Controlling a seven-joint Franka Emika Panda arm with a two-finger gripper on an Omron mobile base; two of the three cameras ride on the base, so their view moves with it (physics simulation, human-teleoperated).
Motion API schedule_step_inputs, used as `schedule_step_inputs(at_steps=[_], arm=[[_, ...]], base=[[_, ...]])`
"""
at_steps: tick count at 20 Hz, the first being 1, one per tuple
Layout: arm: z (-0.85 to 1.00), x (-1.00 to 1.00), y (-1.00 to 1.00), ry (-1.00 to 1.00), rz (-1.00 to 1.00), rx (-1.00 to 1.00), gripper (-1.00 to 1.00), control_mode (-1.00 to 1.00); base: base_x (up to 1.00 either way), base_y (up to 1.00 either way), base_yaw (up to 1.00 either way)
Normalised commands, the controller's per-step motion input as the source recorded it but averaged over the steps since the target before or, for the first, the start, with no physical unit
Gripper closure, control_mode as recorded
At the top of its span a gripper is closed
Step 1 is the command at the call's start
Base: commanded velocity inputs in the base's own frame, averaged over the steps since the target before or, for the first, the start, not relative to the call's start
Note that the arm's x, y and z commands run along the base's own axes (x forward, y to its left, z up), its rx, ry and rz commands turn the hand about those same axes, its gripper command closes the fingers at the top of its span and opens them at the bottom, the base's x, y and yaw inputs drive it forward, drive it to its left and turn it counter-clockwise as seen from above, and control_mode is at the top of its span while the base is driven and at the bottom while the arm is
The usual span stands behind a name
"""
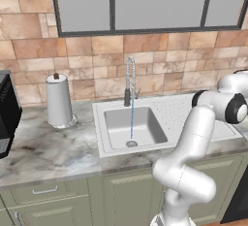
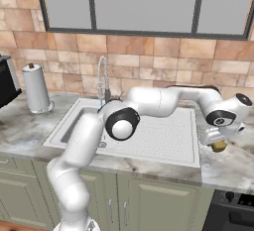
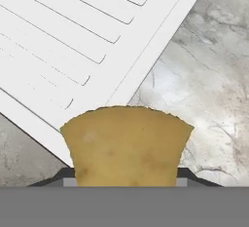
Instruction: Soak the sponge with water for a few seconds and then drop it inside the sink.
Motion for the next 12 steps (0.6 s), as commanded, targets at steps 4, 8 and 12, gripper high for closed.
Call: schedule_step_inputs(at_steps=[4,8,12], arm=[[0.01,0.0,0.72,-0.25,0.05,0.0,1.0,-1.0],[0.15,0.0,0.73,-0.26,0.05,0.0,1.0,-1.0],[0.17,0.0,0.85,-0.21,0.06,0.0,1.0,-1.0]], base=[[0.0,0.0,0.0],[0.0,0.0,0.0],[0.0,0.0,0.0]])
